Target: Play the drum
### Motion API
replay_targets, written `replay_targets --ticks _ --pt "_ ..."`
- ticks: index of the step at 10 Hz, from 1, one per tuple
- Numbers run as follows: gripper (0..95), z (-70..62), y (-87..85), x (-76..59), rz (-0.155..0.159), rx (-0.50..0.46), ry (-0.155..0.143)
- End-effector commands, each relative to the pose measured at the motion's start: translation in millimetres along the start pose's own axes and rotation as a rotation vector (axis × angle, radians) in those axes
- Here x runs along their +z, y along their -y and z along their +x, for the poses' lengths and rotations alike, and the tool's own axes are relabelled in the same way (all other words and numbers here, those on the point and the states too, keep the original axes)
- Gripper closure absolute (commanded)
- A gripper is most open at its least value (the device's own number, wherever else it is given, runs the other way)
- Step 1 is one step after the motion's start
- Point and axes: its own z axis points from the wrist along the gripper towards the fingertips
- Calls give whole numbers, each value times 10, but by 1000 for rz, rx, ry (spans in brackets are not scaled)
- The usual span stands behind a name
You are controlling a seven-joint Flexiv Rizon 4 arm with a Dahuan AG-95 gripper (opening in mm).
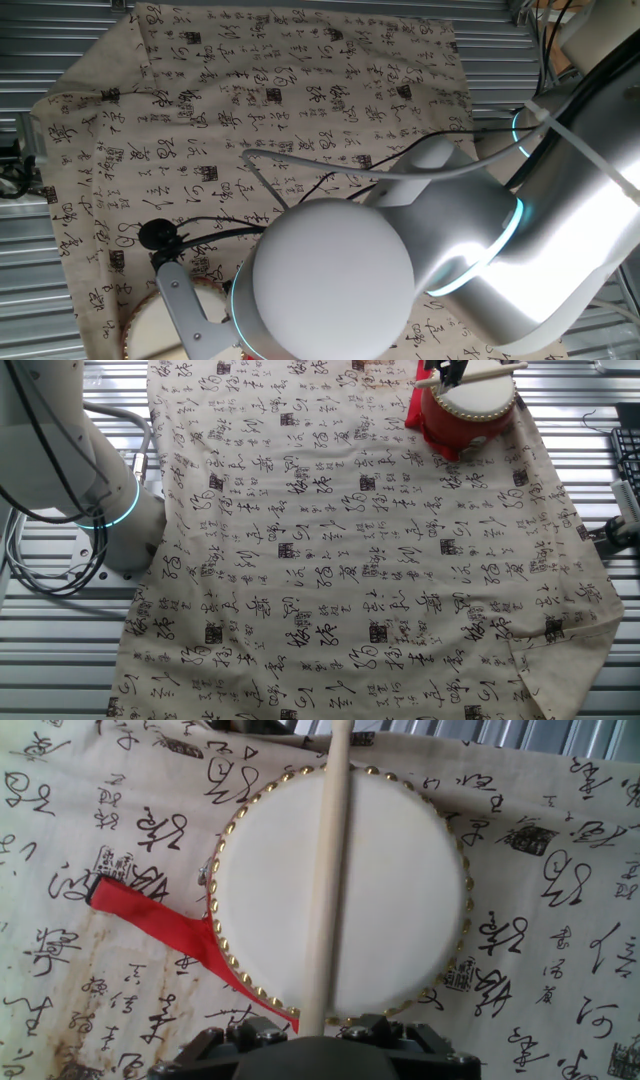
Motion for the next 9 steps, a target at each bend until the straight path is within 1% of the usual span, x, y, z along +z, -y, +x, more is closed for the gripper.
replay_targets --ticks 1,9 --pt "570 4 4 6 0 6 0" --pt "570 8 13 62 -2 21 1"
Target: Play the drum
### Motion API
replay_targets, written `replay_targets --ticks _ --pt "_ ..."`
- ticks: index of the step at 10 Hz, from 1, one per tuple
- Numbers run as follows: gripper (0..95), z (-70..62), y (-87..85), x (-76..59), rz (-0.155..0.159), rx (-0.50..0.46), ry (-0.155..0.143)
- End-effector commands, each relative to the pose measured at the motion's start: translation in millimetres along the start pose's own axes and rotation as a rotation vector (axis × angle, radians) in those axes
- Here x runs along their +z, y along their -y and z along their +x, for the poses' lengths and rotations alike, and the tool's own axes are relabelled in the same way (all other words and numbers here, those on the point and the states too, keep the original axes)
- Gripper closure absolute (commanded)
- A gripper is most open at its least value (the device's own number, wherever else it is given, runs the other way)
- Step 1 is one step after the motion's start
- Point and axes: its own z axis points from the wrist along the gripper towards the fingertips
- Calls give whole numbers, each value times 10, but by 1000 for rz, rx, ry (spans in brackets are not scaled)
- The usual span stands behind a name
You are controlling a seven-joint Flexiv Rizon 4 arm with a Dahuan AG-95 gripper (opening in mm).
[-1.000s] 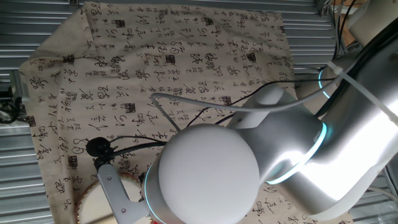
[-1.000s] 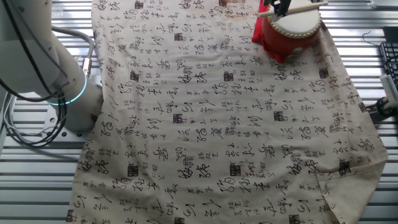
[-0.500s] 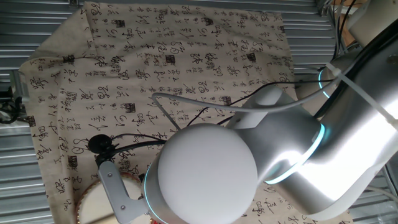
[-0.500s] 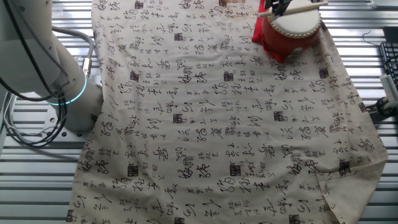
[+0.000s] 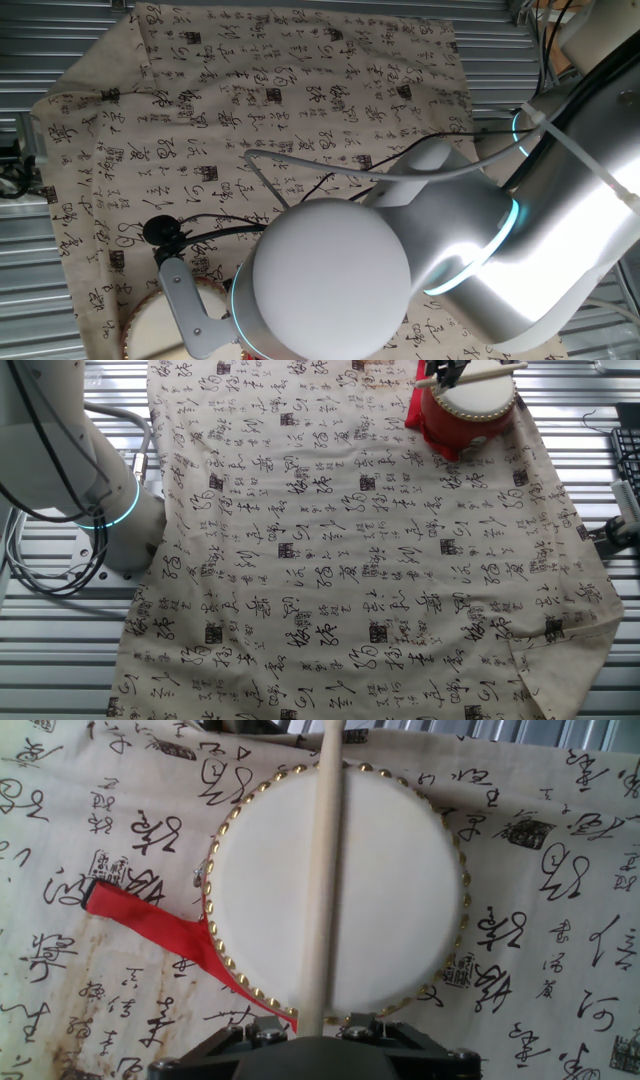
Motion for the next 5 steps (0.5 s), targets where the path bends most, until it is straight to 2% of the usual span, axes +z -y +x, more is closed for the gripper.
replay_targets --ticks 1,5 --pt "570 2 4 13 0 2 0" --pt "570 6 11 54 0 7 1"
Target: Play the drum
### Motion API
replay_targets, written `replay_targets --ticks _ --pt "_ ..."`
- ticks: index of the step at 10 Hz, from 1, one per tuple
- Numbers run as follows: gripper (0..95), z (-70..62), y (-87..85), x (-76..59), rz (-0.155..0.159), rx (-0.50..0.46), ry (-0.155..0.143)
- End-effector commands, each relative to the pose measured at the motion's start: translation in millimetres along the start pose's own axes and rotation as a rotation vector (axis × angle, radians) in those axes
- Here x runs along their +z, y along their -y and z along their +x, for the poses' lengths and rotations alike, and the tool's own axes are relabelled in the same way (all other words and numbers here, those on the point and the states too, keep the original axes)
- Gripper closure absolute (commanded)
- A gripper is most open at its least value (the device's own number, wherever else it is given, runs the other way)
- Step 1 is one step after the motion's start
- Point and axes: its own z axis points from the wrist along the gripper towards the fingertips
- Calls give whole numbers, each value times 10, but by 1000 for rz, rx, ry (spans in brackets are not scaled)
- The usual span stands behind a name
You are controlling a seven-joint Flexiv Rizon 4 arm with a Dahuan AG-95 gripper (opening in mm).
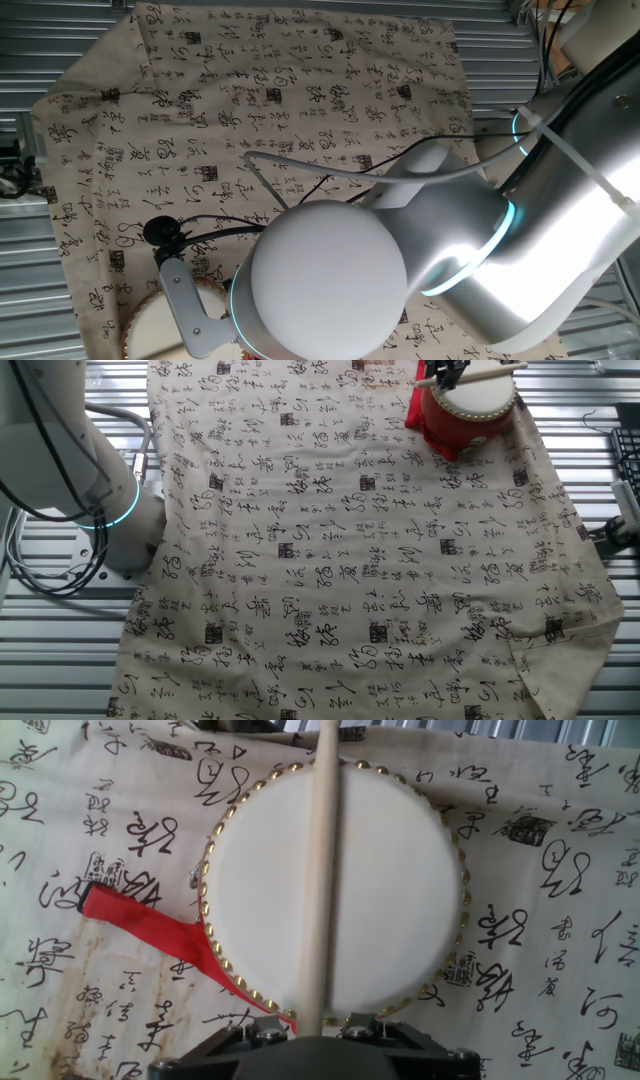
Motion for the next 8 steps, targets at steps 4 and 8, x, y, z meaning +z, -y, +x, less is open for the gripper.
replay_targets --ticks 4,8 --pt "570 4 4 24 -1 1 -1" --pt "570 6 5 28 -1 0 -1"
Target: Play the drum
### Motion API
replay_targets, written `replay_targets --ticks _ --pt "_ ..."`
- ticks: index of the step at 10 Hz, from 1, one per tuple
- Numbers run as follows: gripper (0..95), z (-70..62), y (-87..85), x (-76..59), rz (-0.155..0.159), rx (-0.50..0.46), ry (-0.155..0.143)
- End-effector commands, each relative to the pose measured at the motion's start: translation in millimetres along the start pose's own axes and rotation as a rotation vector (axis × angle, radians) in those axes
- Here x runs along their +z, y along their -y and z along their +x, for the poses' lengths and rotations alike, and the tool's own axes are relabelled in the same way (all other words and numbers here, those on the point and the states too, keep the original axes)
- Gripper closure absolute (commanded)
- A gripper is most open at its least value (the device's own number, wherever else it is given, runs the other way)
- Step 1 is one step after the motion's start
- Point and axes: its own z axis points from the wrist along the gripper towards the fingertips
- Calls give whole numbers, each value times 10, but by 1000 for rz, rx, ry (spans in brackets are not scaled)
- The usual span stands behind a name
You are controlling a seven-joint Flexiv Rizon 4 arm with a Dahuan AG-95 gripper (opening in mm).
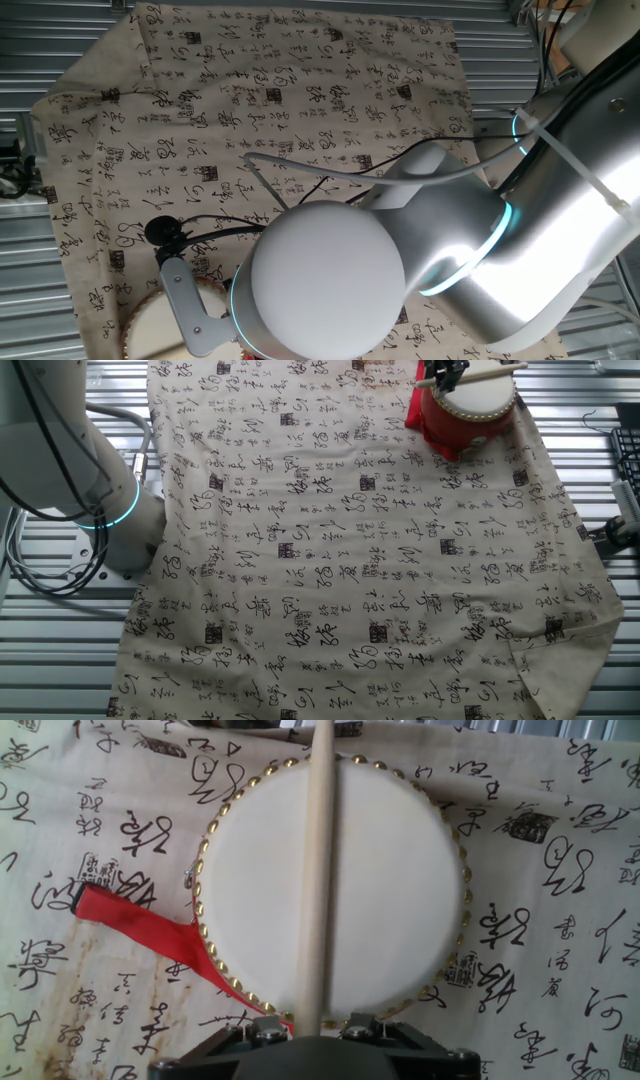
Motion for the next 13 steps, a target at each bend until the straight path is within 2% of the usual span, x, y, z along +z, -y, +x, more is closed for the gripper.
replay_targets --ticks 1,9,10,11,12,13 --pt "570 -1 0 3 -1 -1 0" --pt "570 19 5 19 -4 0 -3" --pt "760 19 5 20 -4 3 -2" --pt "760 19 4 20 -4 6 -2" --pt "950 19 4 20 -4 9 -4" --pt "950 19 4 20 -2 9 -5"
